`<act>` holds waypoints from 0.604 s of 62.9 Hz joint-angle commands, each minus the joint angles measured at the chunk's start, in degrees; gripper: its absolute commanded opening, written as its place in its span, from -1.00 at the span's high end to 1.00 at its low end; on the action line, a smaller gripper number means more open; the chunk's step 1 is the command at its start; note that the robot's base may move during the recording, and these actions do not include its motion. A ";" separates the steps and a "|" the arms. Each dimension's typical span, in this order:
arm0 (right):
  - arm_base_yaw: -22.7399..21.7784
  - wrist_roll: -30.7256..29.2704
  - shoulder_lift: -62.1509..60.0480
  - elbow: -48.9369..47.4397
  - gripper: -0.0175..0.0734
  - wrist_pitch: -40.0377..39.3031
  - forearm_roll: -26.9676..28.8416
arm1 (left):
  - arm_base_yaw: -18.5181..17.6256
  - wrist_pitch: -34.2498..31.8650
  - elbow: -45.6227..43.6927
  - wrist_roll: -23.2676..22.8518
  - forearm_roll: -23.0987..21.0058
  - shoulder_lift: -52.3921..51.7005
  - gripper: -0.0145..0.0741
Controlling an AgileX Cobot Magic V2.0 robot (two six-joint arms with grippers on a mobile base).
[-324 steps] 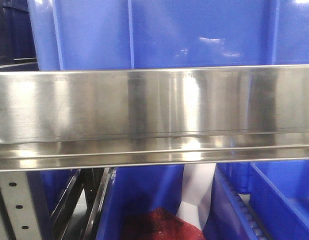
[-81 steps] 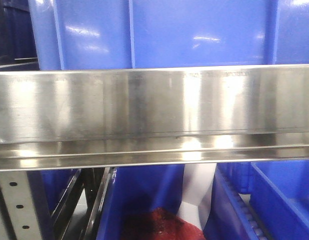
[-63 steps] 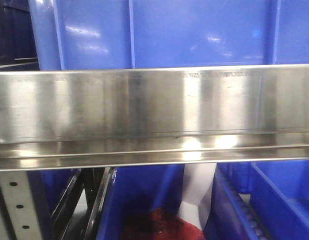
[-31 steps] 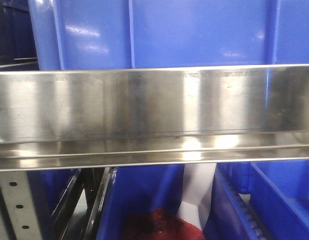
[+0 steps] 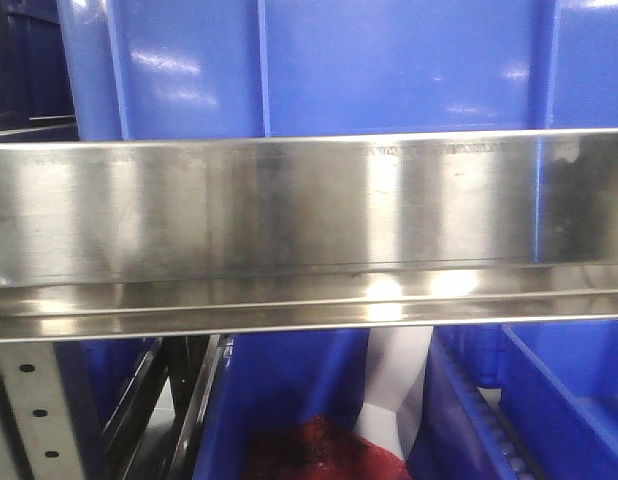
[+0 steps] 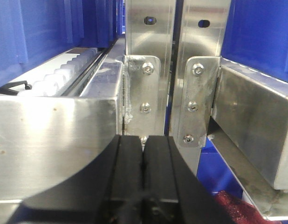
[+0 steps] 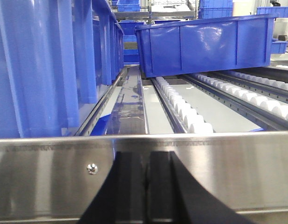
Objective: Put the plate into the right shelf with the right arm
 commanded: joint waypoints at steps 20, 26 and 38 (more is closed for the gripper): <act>0.25 0.25 -0.72 -0.27 0.49 -4.85 -0.58 | -0.49 -5.03 0.46 -0.19 -0.33 -0.37 0.78; 0.25 0.25 -0.72 -0.27 0.49 -4.55 -0.58 | -0.49 -5.03 0.46 -0.19 -0.33 -0.37 0.78; 0.25 0.25 -0.72 -0.27 0.49 -4.24 -0.58 | -0.49 -5.03 0.46 -0.19 -0.33 -0.37 0.78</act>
